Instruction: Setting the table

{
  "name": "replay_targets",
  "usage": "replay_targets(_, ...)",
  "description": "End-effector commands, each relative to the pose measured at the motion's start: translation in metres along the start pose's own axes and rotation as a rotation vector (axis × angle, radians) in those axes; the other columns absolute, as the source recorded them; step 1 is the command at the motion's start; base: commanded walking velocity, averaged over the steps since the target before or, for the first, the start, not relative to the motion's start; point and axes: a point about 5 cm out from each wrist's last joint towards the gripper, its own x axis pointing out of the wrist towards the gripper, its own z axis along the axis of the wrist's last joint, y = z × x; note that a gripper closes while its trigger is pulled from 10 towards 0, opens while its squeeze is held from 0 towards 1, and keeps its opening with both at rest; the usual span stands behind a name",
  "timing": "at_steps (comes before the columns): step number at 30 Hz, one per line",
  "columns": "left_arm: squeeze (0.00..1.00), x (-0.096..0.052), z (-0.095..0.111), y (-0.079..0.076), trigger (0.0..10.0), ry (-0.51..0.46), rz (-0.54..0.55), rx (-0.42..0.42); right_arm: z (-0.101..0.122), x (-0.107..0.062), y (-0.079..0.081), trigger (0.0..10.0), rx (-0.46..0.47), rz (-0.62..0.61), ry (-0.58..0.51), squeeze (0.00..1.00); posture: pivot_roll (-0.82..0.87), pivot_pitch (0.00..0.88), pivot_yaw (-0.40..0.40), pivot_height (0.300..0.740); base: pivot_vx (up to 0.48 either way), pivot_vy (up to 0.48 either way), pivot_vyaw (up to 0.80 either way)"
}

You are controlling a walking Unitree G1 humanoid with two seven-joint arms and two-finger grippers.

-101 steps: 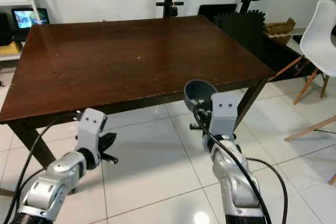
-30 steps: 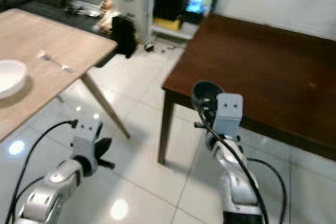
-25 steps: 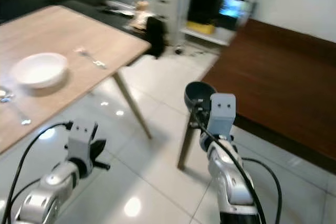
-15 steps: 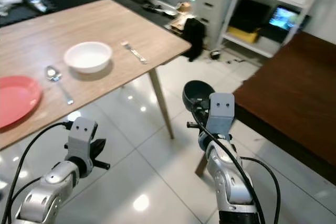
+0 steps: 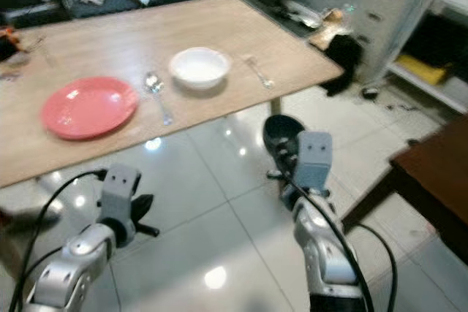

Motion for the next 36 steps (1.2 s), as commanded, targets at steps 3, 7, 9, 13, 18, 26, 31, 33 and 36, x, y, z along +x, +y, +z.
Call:
replay_targets(3, 0.00, -0.0016, -0.0096, 0.0014, 10.0, 0.033, 0.012, 0.000, -0.0034, -0.0017, -0.0005, 10.0, 0.007, 0.000, 0.007, 0.00, -0.04, 0.189, 0.060, 0.740, 0.000, 0.000, 0.78)
replay_targets(7, 0.00, -0.0011, -0.0088, 0.0038, 10.0, 0.028, 0.027, 0.006, -0.0023, -0.0014, 0.0023, 10.0, 0.010, 0.016, -0.005, 0.00, -0.04, 0.188, 0.059, 0.740, 0.103, 0.000, 0.58)
replay_targets(9, 0.00, -0.0009, -0.0088, 0.0046, 10.0, 0.030, 0.033, 0.012, -0.0013, -0.0015, 0.0044, 10.0, 0.011, 0.023, -0.012, 0.00, -0.04, 0.188, 0.059, 0.740, 0.446, 0.000, 0.00)
replay_targets(13, 0.00, -0.0006, -0.0089, 0.0057, 10.0, 0.030, 0.039, 0.009, -0.0002, -0.0017, 0.0072, 10.0, 0.017, 0.037, -0.020, 0.00, -0.04, 0.188, 0.060, 0.740, 0.472, 0.000, 0.00)
replay_targets(18, 0.00, -0.0005, -0.0088, 0.0061, 10.0, 0.029, 0.040, 0.010, 0.0009, -0.0015, 0.0072, 10.0, 0.022, 0.041, -0.027, 0.00, -0.03, 0.188, 0.059, 0.740, 0.472, 0.000, 0.00)
replay_targets(26, 0.00, -0.0004, -0.0086, 0.0063, 10.0, 0.029, 0.041, 0.012, 0.0019, -0.0017, 0.0082, 10.0, 0.021, 0.049, -0.034, 0.00, -0.03, 0.191, 0.059, 0.740, 0.472, 0.000, 0.00)
replay_targets(31, 0.00, -0.0003, -0.0084, 0.0067, 10.0, 0.030, 0.041, 0.014, 0.0025, -0.0015, 0.0079, 10.0, 0.021, 0.045, -0.037, 0.00, -0.03, 0.193, 0.060, 0.740, 0.472, 0.000, 0.00)
replay_targets(33, 0.00, -0.0003, -0.0084, 0.0065, 10.0, 0.030, 0.040, 0.015, 0.0032, -0.0013, 0.0061, 10.0, 0.037, 0.030, -0.041, 0.00, -0.03, 0.193, 0.060, 0.740, 0.472, 0.000, 0.00)
replay_targets(36, 0.00, -0.0004, -0.0081, 0.0058, 10.0, 0.028, 0.036, 0.016, 0.0041, -0.0010, 0.0037, 10.0, 0.055, 0.014, -0.043, 0.00, -0.03, 0.194, 0.062, 0.740, 0.472, 0.000, -0.35)
